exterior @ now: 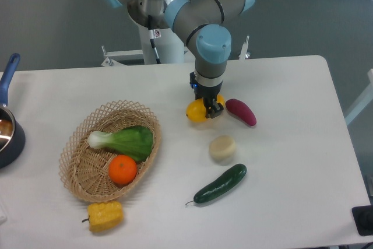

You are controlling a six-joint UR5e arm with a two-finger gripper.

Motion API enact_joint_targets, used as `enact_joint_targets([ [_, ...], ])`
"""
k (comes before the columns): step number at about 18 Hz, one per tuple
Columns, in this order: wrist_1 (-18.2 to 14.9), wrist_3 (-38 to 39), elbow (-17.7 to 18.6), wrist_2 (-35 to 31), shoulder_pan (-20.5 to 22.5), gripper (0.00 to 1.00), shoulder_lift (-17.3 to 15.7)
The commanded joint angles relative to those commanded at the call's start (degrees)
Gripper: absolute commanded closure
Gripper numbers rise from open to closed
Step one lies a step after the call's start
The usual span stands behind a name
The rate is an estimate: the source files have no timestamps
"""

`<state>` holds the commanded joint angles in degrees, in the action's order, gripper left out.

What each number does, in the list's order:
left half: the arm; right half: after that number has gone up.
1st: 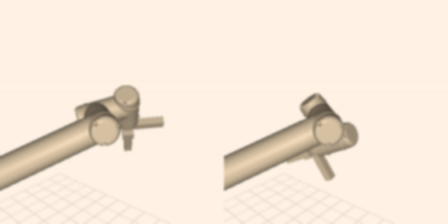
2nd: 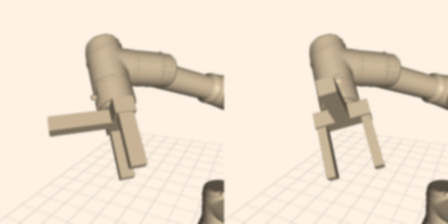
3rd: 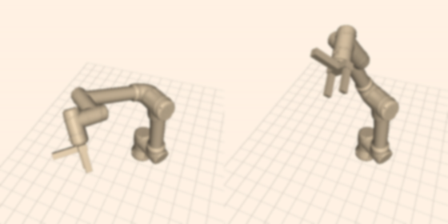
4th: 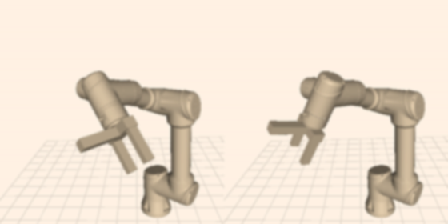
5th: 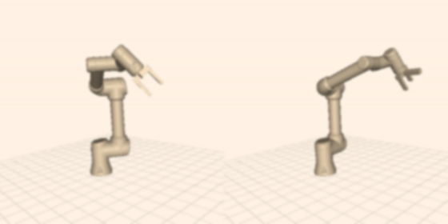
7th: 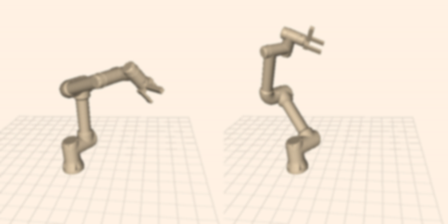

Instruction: Pick up the mango from the table

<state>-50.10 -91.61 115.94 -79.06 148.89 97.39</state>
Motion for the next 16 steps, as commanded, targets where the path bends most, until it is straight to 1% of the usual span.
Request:
enact_joint_targets([
  [2, 0.35, 8.42, -3.43, 9.67, 0.0, 0.96, -0.8],
  [3, 0.53, 12.04, -5.88, 12.5, 0.0, 0.96, -0.71],
  [5, 0.53, 17.23, -10.98, 14.02, -0.09, 0.96, -0.45],
  [6, 0.61, 19.69, -13.0, 14.54, -0.09, 0.96, -0.27],
  [9, 0.62, 26.12, -18.19, 20.07, 0.52, 0.96, 0.34],
  [11, 0.62, 28.94, -20.4, 21.05, 0.79, 0.96, 0.96],
  [16, 0.7, 31.93, -23.22, 22.02, 0.79, 0.96, 2.1],
])
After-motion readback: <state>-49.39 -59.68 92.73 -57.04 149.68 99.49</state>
